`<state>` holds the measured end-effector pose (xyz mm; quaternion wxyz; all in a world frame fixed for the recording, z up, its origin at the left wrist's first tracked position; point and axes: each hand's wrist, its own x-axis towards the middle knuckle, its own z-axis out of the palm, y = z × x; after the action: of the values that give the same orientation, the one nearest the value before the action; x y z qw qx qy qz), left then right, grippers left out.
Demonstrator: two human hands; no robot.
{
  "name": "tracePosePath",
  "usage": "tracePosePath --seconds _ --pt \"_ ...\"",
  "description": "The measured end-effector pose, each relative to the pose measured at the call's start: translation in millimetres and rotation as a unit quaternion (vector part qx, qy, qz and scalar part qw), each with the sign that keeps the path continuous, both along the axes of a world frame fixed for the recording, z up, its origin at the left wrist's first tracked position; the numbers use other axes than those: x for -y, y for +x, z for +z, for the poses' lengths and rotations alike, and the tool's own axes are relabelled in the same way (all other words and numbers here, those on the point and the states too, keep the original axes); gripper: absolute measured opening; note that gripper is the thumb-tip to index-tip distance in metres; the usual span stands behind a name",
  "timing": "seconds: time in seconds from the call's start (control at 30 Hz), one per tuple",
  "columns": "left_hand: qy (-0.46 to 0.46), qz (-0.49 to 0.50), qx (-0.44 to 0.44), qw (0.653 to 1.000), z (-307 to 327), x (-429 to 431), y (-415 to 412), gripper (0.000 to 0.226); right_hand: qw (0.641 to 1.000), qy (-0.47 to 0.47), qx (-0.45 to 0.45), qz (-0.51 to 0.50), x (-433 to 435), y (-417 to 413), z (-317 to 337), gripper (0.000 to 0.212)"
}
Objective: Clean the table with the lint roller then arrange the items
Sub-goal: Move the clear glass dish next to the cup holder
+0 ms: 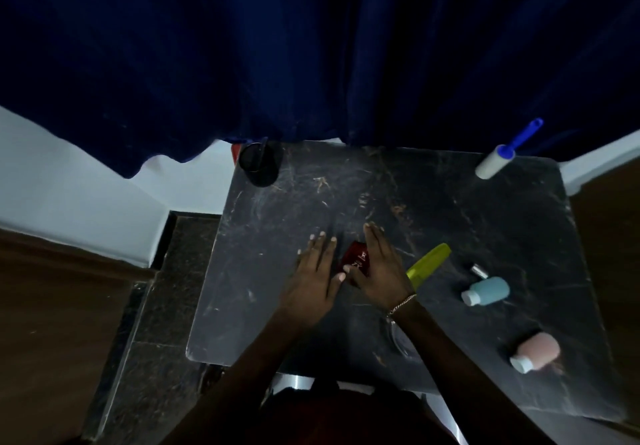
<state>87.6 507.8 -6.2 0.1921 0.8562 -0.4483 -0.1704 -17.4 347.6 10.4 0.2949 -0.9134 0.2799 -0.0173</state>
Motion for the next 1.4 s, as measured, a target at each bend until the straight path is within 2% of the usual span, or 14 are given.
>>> tracePosePath --seconds 0.3,0.43,0.6,0.67,0.77,0.93,1.03,1.17,1.3,1.4 --pt "-0.005 -0.071 0.047 0.996 5 58 -46 0.068 0.997 -0.04 0.004 -0.063 36 -63 12 0.089" --pt "-0.012 -0.105 0.065 0.992 5 74 -71 0.068 0.995 -0.019 -0.011 -0.096 46 -95 7 0.089" --pt "-0.006 -0.122 0.041 0.992 4 81 -101 0.065 0.992 0.026 -0.033 -0.121 46 -130 6 0.079" --pt "0.005 -0.103 0.025 0.994 0 78 -114 0.063 0.989 0.044 -0.043 -0.131 44 -143 5 0.072" --pt "0.069 -0.054 -0.031 0.996 -8 71 -130 0.059 0.987 0.028 -0.086 -0.135 40 -160 -1 0.065" --pt "0.159 0.043 -0.137 0.977 -20 67 -148 0.041 0.962 0.141 -0.156 -0.175 38 -167 -15 0.043" --pt "0.157 0.095 -0.176 0.967 -25 67 -154 0.027 0.949 0.182 -0.172 -0.191 37 -168 -22 0.026" --pt "0.168 0.164 -0.227 0.945 -25 72 -158 0.024 0.941 0.191 -0.197 -0.197 37 -167 -27 0.016" --pt "0.153 0.194 -0.259 0.934 -23 77 -156 0.024 0.94 0.199 -0.21 -0.181 45 -165 -26 0.013" --pt "0.109 0.216 -0.298 0.924 -18 76 -149 0.012 0.939 0.215 -0.197 -0.18 50 -161 -20 0.016"
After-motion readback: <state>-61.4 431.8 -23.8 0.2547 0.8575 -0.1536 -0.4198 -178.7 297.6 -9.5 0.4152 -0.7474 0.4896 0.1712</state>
